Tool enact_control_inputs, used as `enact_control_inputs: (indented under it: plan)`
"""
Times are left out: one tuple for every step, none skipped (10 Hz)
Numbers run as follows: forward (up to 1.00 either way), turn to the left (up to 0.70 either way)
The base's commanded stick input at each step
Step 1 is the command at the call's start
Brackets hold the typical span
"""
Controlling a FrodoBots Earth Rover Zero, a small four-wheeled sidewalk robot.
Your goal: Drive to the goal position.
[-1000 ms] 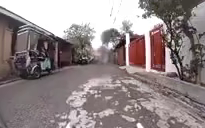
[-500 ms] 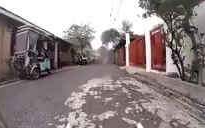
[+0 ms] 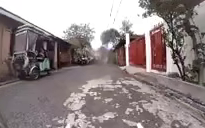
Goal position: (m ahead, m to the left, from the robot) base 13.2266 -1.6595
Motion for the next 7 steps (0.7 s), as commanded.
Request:
enact_control_inputs:
  plan:
    - [0.1, 0.0]
    - [0.1, 0.0]
    - [0.1, 0.0]
    - [0.11, 0.0]
    - [0.11, 0.0]
    - [0.09, 0.0]
    - [0.1, 0.0]
